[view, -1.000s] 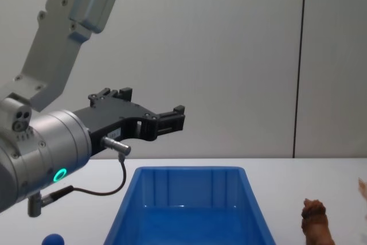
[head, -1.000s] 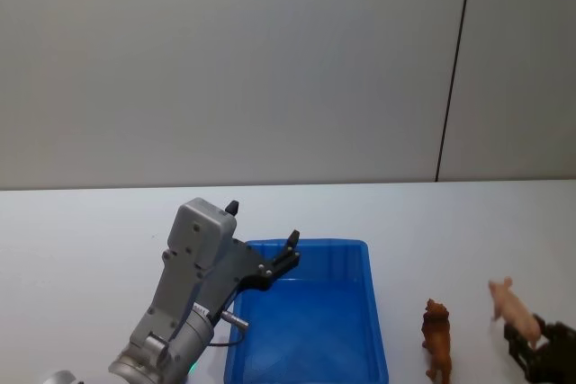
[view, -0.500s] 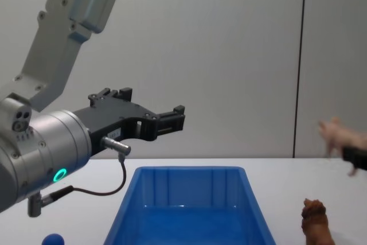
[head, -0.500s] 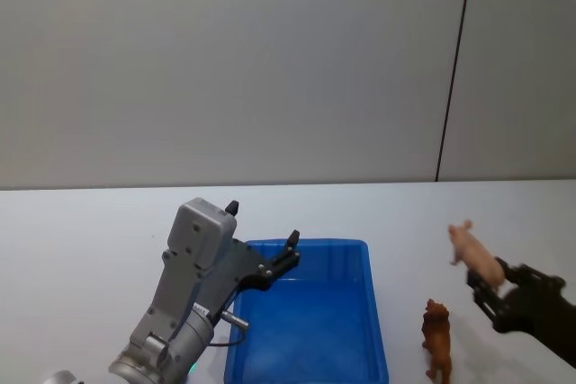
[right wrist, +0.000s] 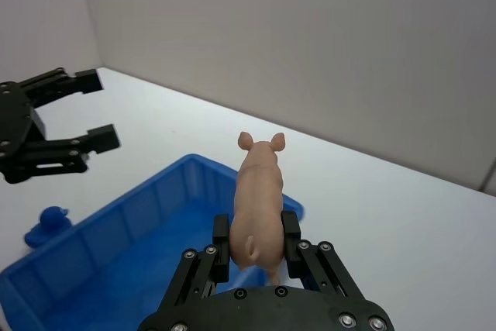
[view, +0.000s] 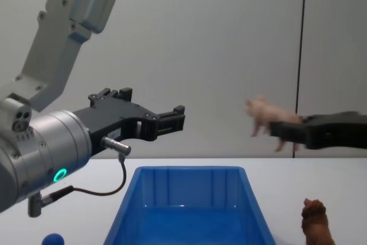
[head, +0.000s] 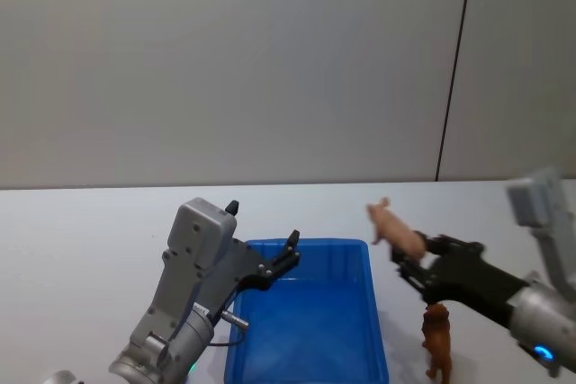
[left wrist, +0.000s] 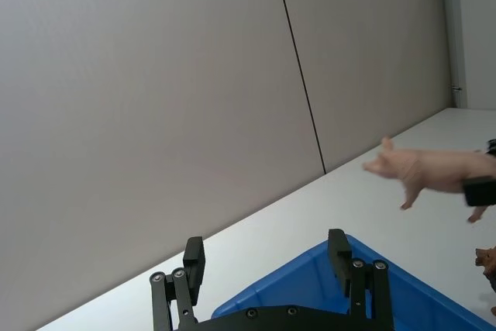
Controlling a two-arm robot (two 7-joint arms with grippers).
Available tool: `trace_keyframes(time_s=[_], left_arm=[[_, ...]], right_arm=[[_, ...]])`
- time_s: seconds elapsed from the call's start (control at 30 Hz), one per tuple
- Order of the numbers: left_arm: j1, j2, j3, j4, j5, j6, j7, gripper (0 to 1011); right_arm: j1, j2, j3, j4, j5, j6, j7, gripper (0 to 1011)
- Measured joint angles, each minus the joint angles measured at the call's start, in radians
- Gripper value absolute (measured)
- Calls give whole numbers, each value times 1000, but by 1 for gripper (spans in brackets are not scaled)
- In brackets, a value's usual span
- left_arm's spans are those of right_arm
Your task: Pick up the two dolls from the table and place them into the box.
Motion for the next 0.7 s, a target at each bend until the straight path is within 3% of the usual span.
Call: trace_keyframes(time_s=[0.33,0.57,0.7], left_arm=[[0,0,0,0,0,0,0,1002],[0,0,0,0,0,0,0,1002],[0,0,0,0,0,0,0,1002]], right_arm=[[124,-92,-60,132,-53,72,82,392],[173,-130,-88,200,-82,89,110,654],[187,-139,-96,220,-95,89,116,754]])
